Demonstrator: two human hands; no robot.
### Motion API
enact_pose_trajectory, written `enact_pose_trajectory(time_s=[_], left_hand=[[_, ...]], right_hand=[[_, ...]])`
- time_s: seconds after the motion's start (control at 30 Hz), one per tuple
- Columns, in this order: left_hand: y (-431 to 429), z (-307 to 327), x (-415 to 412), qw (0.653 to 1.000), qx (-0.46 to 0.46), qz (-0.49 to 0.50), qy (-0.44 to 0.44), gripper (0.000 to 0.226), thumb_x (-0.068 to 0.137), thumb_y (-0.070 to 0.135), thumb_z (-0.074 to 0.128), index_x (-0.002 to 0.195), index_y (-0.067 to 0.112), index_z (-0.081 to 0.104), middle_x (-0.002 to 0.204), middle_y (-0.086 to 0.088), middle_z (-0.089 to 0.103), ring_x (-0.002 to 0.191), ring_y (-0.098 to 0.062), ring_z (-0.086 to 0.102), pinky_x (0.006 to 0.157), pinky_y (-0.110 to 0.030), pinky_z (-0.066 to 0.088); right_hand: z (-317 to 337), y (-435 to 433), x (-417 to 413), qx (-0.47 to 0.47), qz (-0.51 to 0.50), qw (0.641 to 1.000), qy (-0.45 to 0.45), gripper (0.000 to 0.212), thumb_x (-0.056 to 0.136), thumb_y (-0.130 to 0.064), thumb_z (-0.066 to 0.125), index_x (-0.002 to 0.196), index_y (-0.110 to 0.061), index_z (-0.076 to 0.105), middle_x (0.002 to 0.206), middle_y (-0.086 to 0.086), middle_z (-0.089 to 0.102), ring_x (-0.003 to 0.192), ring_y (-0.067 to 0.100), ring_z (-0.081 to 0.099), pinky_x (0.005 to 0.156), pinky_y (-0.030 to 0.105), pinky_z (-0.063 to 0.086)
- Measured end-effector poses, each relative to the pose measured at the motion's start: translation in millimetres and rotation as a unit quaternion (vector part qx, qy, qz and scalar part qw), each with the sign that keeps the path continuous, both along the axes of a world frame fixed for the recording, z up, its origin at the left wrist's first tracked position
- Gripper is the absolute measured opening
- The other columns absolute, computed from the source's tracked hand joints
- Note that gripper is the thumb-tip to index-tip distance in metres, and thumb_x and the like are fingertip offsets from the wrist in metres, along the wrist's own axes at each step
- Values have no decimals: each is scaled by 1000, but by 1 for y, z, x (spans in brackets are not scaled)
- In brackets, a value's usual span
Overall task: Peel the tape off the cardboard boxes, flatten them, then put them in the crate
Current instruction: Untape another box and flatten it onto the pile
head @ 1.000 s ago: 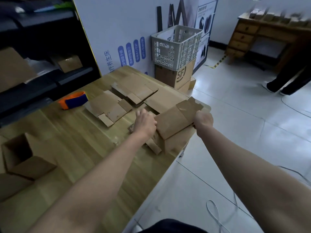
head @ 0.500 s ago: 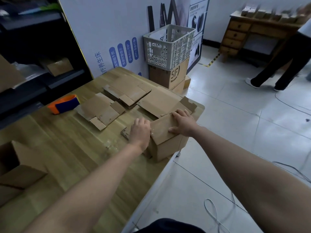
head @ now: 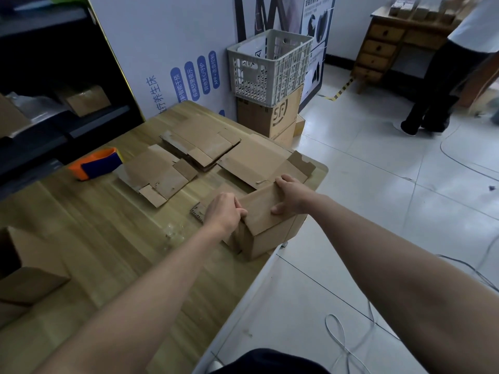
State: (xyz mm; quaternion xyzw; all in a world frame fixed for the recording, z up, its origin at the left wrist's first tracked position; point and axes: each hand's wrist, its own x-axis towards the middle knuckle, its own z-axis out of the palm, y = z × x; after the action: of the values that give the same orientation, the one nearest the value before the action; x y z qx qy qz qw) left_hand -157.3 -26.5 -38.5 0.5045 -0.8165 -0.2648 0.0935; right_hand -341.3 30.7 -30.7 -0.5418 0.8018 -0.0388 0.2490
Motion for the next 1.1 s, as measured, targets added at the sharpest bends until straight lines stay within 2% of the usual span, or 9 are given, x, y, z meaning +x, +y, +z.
enact_pose_trajectory(time_s=[0.1,0.27,0.4,0.47,0.53,0.63,0.8,1.0,1.1], left_hand=[[-5,3,-4,1000,12,-19,-9,21,84,20,70,68,18,56,82,0,67,77,-14,56,66,-26,42],[2,-8,-1,986,-82,-147,9,18,86,-1,51,74,12,49,93,-4,45,95,-21,38,83,-28,35],[-1,-10,7,976,-54,-191,89,25,80,-14,52,73,10,53,91,-4,51,79,-13,43,65,-12,38],[-3,-7,5,983,-40,-158,86,24,80,-10,54,76,13,50,83,3,53,76,-16,51,59,-12,39],[-1,-3,-1,989,-36,-132,59,25,83,-3,57,91,18,45,79,5,54,76,-18,56,61,-24,46],[0,1,-14,995,7,-94,13,29,83,14,67,105,13,48,91,-2,59,87,-22,57,80,-38,51],[2,6,-25,997,9,-80,-7,10,83,19,69,79,15,61,89,-5,66,90,-25,61,78,-34,50],[7,-10,-8,978,90,-122,140,33,80,-8,59,68,22,54,95,8,49,101,-19,41,97,-34,40],[5,-6,3,925,234,-114,277,29,78,-7,65,65,16,54,91,-3,59,90,-20,49,82,-25,43]], right_hand=[[1,0,1,-4,-1,1000,-8,94,81,-35,72,151,-15,13,158,2,5,144,24,10,116,38,18],[-2,3,1,-15,-4,1000,-11,94,79,-34,73,150,-15,14,158,1,6,144,25,8,116,38,17],[-4,6,-3,-7,-6,999,-46,102,77,-36,75,151,-18,8,158,-3,-1,145,23,2,117,40,14],[-4,10,-8,29,1,995,-91,113,73,-37,79,151,-23,-2,157,-8,-12,145,21,-4,117,43,12],[-5,11,-11,56,7,993,-108,120,70,-36,80,150,-26,-8,156,-11,-18,145,21,-4,117,45,13],[-6,8,-10,53,9,994,-91,121,69,-34,81,150,-25,-8,156,-10,-18,145,21,-4,117,44,14],[-7,6,-9,48,23,998,-33,121,68,-39,81,151,-23,-5,158,-7,-12,145,24,-10,117,48,8],[-8,6,-12,50,39,998,-2,120,68,-44,80,151,-23,-4,158,-5,-9,145,27,-9,116,50,6],[-7,5,-11,54,42,998,12,119,68,-45,80,151,-24,-3,159,-6,-7,145,27,-8,115,50,6]])
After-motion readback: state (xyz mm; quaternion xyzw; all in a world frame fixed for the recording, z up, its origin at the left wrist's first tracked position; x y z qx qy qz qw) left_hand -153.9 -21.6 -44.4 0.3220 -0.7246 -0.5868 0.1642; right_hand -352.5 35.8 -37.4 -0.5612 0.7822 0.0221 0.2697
